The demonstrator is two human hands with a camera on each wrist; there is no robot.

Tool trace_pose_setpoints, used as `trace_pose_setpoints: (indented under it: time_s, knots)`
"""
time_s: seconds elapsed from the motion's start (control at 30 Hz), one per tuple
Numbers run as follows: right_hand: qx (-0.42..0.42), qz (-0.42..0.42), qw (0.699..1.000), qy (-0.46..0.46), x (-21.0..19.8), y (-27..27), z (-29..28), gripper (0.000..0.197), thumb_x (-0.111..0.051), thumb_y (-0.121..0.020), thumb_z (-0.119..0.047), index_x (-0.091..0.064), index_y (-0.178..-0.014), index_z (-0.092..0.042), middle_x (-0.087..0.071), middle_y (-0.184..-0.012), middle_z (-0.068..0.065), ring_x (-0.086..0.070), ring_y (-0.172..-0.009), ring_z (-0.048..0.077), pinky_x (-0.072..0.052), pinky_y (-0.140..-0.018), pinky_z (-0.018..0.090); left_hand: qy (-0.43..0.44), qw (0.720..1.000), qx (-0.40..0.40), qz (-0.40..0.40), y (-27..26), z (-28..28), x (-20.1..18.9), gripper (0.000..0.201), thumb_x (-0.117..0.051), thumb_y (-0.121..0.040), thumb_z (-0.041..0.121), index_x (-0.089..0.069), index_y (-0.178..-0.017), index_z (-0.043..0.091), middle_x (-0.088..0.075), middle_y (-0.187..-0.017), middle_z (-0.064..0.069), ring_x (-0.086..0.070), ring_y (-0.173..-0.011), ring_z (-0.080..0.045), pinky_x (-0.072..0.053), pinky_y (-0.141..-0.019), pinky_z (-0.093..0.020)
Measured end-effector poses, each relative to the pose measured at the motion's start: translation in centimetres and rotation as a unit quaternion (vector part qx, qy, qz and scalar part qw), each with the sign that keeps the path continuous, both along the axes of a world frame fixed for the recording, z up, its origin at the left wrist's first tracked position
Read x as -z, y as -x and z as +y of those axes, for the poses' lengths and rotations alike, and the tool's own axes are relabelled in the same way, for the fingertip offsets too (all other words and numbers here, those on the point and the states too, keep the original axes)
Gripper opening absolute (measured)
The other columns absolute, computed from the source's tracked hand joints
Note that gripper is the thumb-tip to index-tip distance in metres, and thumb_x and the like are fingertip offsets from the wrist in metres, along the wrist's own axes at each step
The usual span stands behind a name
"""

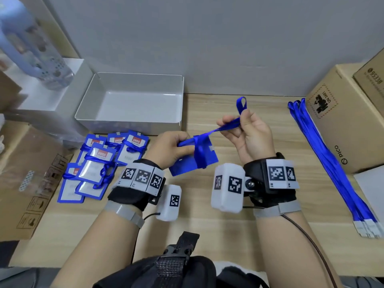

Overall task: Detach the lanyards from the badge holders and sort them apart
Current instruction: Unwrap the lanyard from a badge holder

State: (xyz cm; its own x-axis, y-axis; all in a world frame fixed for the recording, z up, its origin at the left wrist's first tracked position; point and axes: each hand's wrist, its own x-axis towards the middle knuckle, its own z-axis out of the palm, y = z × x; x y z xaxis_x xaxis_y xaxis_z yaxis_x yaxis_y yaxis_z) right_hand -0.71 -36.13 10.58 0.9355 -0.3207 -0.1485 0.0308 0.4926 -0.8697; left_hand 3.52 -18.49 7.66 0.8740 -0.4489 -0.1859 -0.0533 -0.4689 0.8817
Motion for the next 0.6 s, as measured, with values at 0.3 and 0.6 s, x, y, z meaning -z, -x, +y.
trace_pose_setpoints:
  time_s: [0.3,0.6]
  knots:
    - [0.052,0.073,0.989,0.121,0.2,1.1,-3.3,0.015,-0.052,-0.091,-0.016,-0.049,-0.076,-0.017,-0.047,-0.043,-0.009,-0.039,-0.035,0.008,-0.033,-0.039,0.017,0.113,0.988,-0.087,-0.056,0.7,1.5,0.2,0.045,-0.051,-0.085,-0.004,-0.052,-0.102,0.038,-0.060,-0.096,0.013,-0.058,-0.080,-0.006,-0.049,-0.075,-0.023]
    - [-0.032,0.088,0.948,0.304,1.0,0.5,-1.4,0.012,-0.061,-0.083,-0.007,-0.059,-0.091,-0.016,-0.057,-0.086,-0.008,-0.054,-0.078,-0.005,-0.044,-0.069,0.005,0.127,0.990,0.004,-0.066,1.4,-0.1,-1.6,0.058,-0.046,-0.086,-0.012,-0.045,-0.121,0.034,-0.059,-0.109,0.006,-0.059,-0.087,-0.008,-0.054,-0.078,-0.028]
